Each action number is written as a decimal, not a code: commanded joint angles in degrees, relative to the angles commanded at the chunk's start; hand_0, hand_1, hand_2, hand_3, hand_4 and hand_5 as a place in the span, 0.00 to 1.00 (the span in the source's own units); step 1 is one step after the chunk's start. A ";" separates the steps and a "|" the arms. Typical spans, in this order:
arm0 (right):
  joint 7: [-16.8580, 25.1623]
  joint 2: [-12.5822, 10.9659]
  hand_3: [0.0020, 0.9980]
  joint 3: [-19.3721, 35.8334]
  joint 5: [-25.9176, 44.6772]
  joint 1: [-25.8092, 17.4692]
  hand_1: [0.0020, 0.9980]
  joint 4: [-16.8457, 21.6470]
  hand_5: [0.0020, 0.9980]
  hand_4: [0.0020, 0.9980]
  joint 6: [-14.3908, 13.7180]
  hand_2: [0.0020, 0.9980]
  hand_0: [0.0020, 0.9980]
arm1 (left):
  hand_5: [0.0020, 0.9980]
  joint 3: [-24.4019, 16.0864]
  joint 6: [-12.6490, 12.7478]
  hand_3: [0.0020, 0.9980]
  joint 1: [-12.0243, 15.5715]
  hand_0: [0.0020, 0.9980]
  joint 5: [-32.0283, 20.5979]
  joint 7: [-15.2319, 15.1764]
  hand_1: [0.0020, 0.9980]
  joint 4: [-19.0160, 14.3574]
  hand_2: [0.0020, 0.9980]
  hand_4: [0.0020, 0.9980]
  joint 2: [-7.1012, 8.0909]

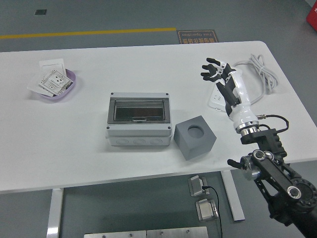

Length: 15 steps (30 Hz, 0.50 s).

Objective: Pick up the cylinder from the cube,place it in the box,flap close box

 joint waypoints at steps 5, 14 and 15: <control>1.44 4.23 0.68 -6.28 3.94 4.00 0.64 -2.74 0.64 0.83 -1.83 0.67 0.68 | 0.85 0.22 -0.06 0.97 -0.06 0.94 -0.01 0.03 0.96 0.00 0.94 0.99 0.32; 3.89 7.56 0.68 -15.21 8.29 9.55 0.64 -12.25 0.59 0.79 -2.51 0.68 0.70 | 0.85 0.46 -0.13 0.97 0.06 0.94 -0.12 0.25 0.96 0.00 0.94 0.99 0.48; 4.10 7.56 0.68 -15.73 8.47 10.02 0.64 -13.22 0.59 0.79 -2.64 0.68 0.70 | 0.85 0.53 -0.14 0.97 0.03 0.94 -0.17 0.25 0.96 0.00 0.94 0.99 0.48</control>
